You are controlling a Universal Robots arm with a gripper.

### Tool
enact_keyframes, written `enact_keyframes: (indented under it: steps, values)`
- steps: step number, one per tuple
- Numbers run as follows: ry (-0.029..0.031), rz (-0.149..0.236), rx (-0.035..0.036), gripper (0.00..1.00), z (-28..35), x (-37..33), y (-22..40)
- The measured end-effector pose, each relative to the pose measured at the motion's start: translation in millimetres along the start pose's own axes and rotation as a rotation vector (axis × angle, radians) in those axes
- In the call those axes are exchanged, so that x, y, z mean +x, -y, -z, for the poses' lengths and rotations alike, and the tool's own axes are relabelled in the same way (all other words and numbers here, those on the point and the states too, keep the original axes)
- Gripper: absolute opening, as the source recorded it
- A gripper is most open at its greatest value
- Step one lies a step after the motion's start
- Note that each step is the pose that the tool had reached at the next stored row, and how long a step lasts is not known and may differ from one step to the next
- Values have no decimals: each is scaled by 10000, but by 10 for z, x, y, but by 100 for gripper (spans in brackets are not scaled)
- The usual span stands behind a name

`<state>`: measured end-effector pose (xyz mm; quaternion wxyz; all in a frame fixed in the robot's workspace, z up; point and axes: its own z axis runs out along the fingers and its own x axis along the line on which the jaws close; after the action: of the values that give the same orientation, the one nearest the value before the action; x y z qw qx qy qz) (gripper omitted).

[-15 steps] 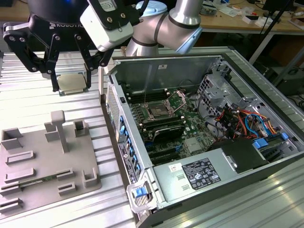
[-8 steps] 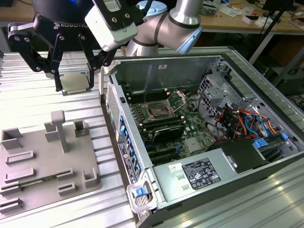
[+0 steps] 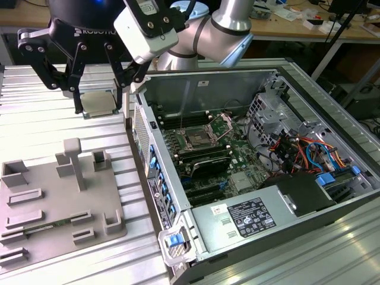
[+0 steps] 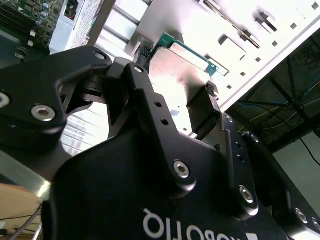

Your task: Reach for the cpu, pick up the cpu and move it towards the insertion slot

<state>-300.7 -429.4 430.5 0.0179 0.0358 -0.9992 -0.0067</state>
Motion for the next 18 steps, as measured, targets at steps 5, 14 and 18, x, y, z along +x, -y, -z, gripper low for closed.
enact_keyframes:
  steps: [5,14,18]
  values:
    - [0,0,0,55,1,-35,2]
    - [0,-1,0,55,3,-70,5]
    - [0,-1,0,55,3,-84,6]
